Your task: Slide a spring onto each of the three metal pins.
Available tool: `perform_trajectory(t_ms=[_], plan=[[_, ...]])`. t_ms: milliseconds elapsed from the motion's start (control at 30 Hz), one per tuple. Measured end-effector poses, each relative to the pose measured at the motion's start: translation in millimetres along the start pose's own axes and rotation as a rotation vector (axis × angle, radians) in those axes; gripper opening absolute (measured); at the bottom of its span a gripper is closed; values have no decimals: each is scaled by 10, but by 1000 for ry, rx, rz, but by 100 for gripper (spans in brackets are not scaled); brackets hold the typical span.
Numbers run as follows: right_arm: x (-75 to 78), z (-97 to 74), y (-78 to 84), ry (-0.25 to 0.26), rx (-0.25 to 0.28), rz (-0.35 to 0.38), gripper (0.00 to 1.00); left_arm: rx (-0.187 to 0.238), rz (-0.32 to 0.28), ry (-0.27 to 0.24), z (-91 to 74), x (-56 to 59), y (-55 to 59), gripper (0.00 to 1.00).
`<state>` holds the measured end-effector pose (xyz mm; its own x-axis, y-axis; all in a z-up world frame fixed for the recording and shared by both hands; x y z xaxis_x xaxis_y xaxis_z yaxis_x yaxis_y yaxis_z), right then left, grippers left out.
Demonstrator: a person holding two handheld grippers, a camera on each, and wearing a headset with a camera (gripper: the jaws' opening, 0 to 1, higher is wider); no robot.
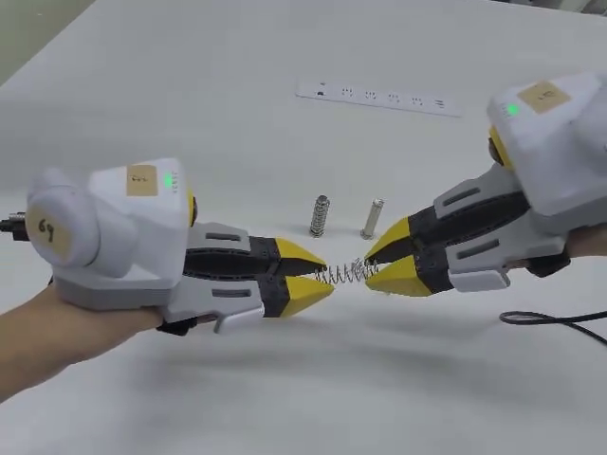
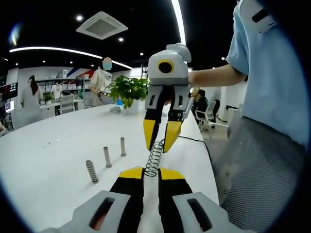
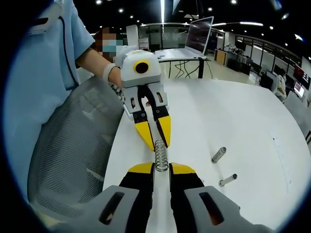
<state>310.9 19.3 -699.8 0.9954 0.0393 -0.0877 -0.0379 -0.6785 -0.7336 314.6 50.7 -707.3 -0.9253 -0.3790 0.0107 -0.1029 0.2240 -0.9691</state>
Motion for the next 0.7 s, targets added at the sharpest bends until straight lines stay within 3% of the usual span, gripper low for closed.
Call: perform_trajectory(t_ms=[300,700], plan=[[-10,1,-5,-1,-2,3,8,1,-2,6,8,6,0,3],[-50,-11,8,-14,-84,-1,7,-22,24,16,42,50,33,3]])
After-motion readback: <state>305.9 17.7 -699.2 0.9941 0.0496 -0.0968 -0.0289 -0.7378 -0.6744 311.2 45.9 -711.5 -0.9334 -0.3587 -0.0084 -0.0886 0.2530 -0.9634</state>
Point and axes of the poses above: the centre of the closed fingertips' face, and the gripper's own axes: z roughly forward along the fingers, x roughly to its right, y roughly out of its underside, the point moved 1 cm from there along -z, roughly backward along the fingers, and after that the axes turned 2 degrees about z, right-handed, at the moved point
